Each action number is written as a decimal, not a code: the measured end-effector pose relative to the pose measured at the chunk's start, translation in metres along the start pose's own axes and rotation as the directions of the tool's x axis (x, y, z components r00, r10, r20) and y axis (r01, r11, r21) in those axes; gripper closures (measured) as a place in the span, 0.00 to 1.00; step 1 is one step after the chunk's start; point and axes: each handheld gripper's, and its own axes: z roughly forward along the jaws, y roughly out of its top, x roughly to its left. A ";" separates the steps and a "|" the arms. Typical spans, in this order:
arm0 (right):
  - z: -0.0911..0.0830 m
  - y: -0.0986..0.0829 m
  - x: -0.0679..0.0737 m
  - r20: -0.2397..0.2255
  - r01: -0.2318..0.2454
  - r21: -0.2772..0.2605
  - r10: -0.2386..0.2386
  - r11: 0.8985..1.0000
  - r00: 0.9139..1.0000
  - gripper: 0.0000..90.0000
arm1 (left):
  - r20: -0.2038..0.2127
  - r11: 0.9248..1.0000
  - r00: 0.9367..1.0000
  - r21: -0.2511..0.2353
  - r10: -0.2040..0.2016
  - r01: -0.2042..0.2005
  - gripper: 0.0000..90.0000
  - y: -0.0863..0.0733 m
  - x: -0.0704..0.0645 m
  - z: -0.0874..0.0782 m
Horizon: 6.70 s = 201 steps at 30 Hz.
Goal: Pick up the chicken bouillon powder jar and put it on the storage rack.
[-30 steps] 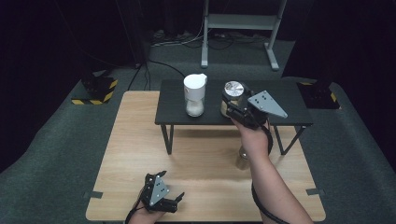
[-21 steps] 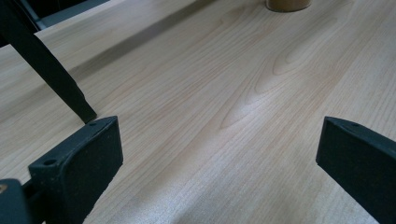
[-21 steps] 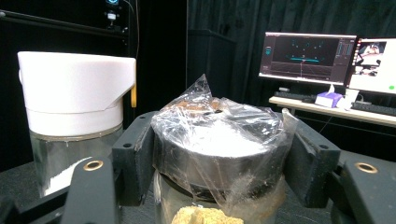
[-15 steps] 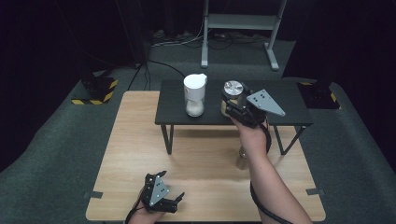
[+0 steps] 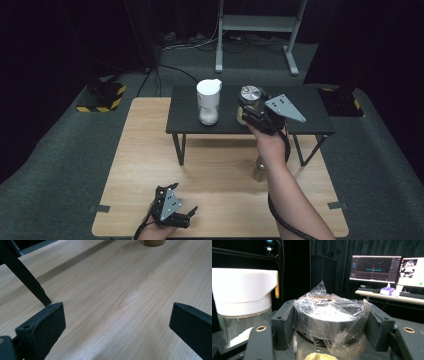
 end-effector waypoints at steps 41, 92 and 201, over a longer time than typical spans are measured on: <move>-0.006 0.003 0.004 0.017 -0.035 0.027 0.035 0.999 0.999 0.00 | 0.003 1.000 1.000 0.001 0.000 0.000 0.01 0.000 0.000 0.000; -0.084 -0.012 0.012 0.002 0.023 0.038 -0.023 0.999 1.000 0.00 | -0.002 1.000 1.000 0.016 0.018 -0.018 0.01 0.001 -0.002 0.001; -0.168 -0.202 0.039 -0.072 0.186 0.449 -0.172 0.874 0.983 0.00 | -0.005 1.000 1.000 0.006 0.028 -0.028 0.01 0.000 -0.003 0.001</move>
